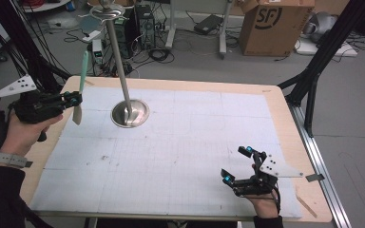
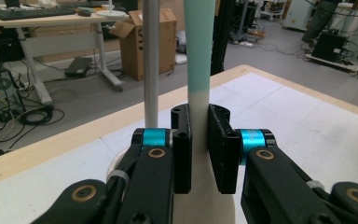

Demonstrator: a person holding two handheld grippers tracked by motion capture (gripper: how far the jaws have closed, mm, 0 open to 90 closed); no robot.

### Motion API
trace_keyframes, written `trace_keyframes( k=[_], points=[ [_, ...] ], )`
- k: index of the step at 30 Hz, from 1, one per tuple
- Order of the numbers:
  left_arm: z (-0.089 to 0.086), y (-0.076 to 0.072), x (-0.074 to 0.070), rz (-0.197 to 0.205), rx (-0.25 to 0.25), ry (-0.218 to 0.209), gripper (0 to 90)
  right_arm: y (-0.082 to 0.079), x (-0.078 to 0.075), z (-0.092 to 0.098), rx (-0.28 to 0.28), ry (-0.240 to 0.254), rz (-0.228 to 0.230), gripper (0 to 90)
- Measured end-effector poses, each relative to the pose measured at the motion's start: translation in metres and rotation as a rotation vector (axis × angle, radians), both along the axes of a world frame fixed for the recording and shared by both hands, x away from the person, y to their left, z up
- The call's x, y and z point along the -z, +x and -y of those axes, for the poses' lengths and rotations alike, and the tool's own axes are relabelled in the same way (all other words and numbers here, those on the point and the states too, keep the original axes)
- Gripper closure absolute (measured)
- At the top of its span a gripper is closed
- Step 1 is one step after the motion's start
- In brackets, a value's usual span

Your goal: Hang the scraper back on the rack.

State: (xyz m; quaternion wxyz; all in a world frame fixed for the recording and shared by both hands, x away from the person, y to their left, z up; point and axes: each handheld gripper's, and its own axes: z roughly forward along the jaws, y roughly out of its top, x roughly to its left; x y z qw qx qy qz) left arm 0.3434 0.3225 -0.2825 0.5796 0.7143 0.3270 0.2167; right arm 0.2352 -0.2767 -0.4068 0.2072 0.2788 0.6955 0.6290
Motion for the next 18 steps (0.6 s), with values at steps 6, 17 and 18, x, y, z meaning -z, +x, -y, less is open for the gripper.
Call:
trace_keyframes(
  k=[6,17,18],
  points=[
    [-0.007,0.010,-0.004,-0.003,-0.023,-0.004,80.4,-0.001,0.001,0.000,-0.002,-0.006,-0.001,0.5],
    [-0.007,0.031,-0.024,0.012,0.029,-0.033,80.3,-0.005,0.000,0.004,-0.003,-0.007,-0.010,0.5],
    [-0.007,0.033,-0.026,0.014,0.033,-0.034,80.3,-0.006,0.000,0.005,-0.002,-0.005,-0.011,0.5]
  ],
)
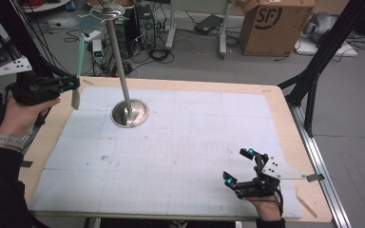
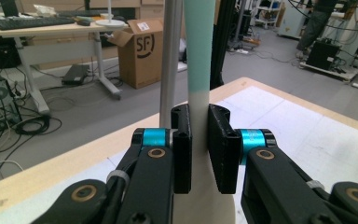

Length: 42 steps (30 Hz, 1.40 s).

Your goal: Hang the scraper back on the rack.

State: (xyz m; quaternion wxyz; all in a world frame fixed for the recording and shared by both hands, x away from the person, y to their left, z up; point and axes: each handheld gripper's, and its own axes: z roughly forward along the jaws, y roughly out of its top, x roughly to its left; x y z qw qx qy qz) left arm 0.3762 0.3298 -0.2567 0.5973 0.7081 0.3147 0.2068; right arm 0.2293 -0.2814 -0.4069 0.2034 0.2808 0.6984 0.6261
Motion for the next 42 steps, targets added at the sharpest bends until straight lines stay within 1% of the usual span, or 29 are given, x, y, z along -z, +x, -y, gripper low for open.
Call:
trace_keyframes(
  k=[3,5,7,8,12,16,17,19,22,23,24,29,31,34,37,40,42],
  points=[
    [-0.002,0.007,-0.004,0.000,-0.010,-0.002,80.3,-0.002,-0.001,0.001,0.000,0.000,0.008,0.5],
    [-0.003,0.011,-0.006,0.002,-0.015,-0.018,80.3,-0.002,-0.001,0.001,0.003,0.003,0.008,0.5],
    [-0.003,0.014,-0.008,0.010,-0.017,-0.028,80.3,0.000,0.001,0.000,0.004,0.009,-0.001,0.5],
    [-0.003,0.015,-0.009,0.014,-0.009,-0.033,80.3,0.001,0.002,0.000,0.000,0.006,-0.005,0.5],
    [-0.004,0.020,-0.014,0.021,-0.018,-0.028,80.3,0.002,0.003,-0.001,-0.008,-0.009,-0.010,0.5],
    [-0.008,0.022,-0.022,0.037,-0.033,-0.030,80.3,0.003,0.002,0.003,0.003,0.001,-0.005,0.5],
    [-0.009,0.022,-0.023,0.036,-0.026,-0.038,80.3,0.003,0.002,0.004,0.003,0.003,-0.002,0.5],
    [-0.010,0.023,-0.025,0.036,-0.028,-0.030,80.3,0.004,0.002,0.006,0.005,0.003,0.001,0.5],
    [-0.011,0.024,-0.026,0.031,-0.025,-0.034,80.3,0.005,0.003,0.006,0.005,0.004,-0.005,0.5],
    [-0.011,0.024,-0.026,0.027,-0.026,-0.028,80.3,0.005,0.003,0.007,0.005,0.004,-0.006,0.5],
    [-0.011,0.025,-0.027,0.032,-0.028,-0.017,80.3,0.005,0.003,0.007,0.006,0.003,-0.007,0.5],
    [-0.011,0.026,-0.029,0.031,-0.015,-0.020,80.3,0.004,0.003,0.007,0.013,-0.002,-0.007,0.5],
    [-0.010,0.026,-0.029,0.025,-0.006,-0.021,80.3,0.004,0.003,0.007,0.013,-0.006,-0.007,0.5],
    [-0.011,0.027,-0.028,0.018,-0.011,-0.006,80.3,0.004,0.003,0.008,0.010,-0.007,-0.007,0.5],
    [-0.012,0.029,-0.028,0.019,-0.015,-0.020,80.3,0.003,0.002,0.008,0.009,-0.006,-0.005,0.5],
    [-0.011,0.030,-0.028,0.016,-0.014,-0.016,80.2,0.003,0.001,0.009,0.013,-0.005,0.001,0.5],
    [-0.011,0.030,-0.028,0.015,-0.011,-0.021,80.3,0.003,0.001,0.010,0.014,-0.005,-0.001,0.5]
  ],
)
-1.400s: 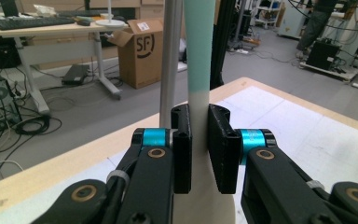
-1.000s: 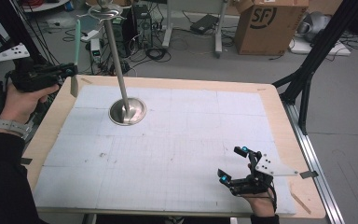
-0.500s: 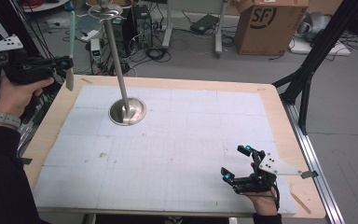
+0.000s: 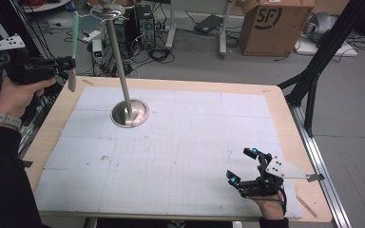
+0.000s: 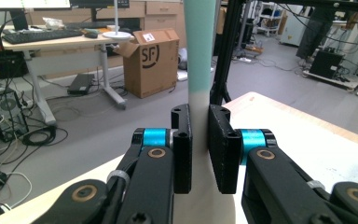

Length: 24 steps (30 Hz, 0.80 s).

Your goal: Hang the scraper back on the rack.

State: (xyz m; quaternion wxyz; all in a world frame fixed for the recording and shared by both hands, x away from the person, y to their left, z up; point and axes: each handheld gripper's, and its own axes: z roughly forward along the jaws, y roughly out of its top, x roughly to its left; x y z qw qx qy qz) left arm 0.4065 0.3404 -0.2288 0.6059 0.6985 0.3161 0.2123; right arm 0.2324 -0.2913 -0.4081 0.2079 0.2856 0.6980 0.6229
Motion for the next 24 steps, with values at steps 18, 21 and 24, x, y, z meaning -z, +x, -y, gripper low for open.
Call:
trace_keyframes(
  k=[18,21,24],
  points=[
    [0.014,0.008,0.007,-0.019,0.013,0.014,80.2,0.002,0.000,0.005,0.002,0.005,0.000,0.5],
    [0.016,0.009,0.007,-0.019,0.012,0.017,80.1,0.002,0.000,0.004,0.001,0.005,0.000,0.5],
    [0.018,0.010,0.008,-0.024,0.010,0.024,80.2,0.002,0.000,0.004,-0.001,0.006,0.001,0.5]
  ],
)
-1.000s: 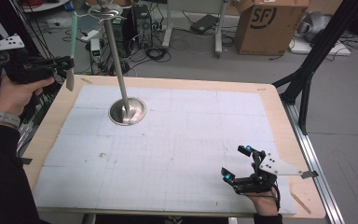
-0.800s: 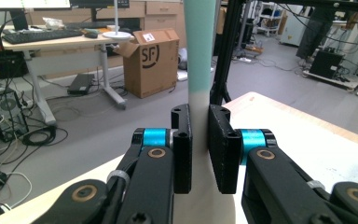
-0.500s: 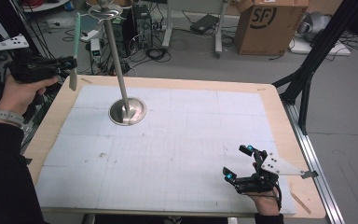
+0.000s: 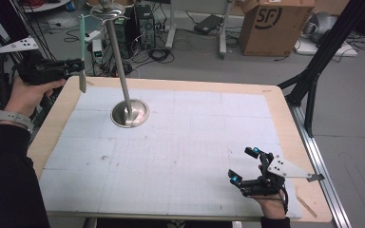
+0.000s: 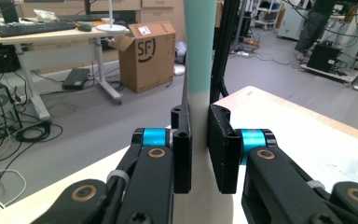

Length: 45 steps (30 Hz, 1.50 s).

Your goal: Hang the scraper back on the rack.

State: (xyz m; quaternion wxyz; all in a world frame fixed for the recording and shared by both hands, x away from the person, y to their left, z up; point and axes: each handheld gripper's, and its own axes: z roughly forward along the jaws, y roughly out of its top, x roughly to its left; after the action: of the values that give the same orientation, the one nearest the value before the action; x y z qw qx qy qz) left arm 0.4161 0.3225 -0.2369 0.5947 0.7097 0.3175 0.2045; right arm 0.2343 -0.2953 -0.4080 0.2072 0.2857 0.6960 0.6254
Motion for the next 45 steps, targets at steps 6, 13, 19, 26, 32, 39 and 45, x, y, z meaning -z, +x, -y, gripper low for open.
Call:
trace_keyframes(
  k=[6,13,19,26,32,39,45],
  points=[
    [0.006,0.001,0.001,-0.002,-0.014,0.009,79.4,0.000,0.000,0.000,-0.001,0.000,0.000,0.6],
    [0.007,-0.006,0.000,0.023,-0.045,0.000,65.5,0.000,-0.001,-0.001,0.000,-0.008,0.005,0.5],
    [0.009,-0.017,0.007,0.030,-0.073,-0.025,51.1,-0.001,-0.001,-0.001,-0.002,-0.008,0.006,0.5],
    [0.022,-0.030,0.022,0.056,-0.052,-0.007,24.3,0.005,-0.001,-0.004,-0.013,-0.004,0.009,0.6],
    [0.036,-0.040,0.036,0.077,0.011,-0.022,1.7,0.009,0.000,-0.004,-0.010,0.006,0.008,0.5],
    [0.052,-0.054,0.056,0.082,0.029,-0.014,1.6,0.010,-0.001,-0.001,0.006,0.026,0.012,0.5],
    [0.067,-0.071,0.079,0.067,0.007,0.017,1.6,0.010,-0.001,-0.002,0.005,0.023,0.014,0.6]
  ],
)
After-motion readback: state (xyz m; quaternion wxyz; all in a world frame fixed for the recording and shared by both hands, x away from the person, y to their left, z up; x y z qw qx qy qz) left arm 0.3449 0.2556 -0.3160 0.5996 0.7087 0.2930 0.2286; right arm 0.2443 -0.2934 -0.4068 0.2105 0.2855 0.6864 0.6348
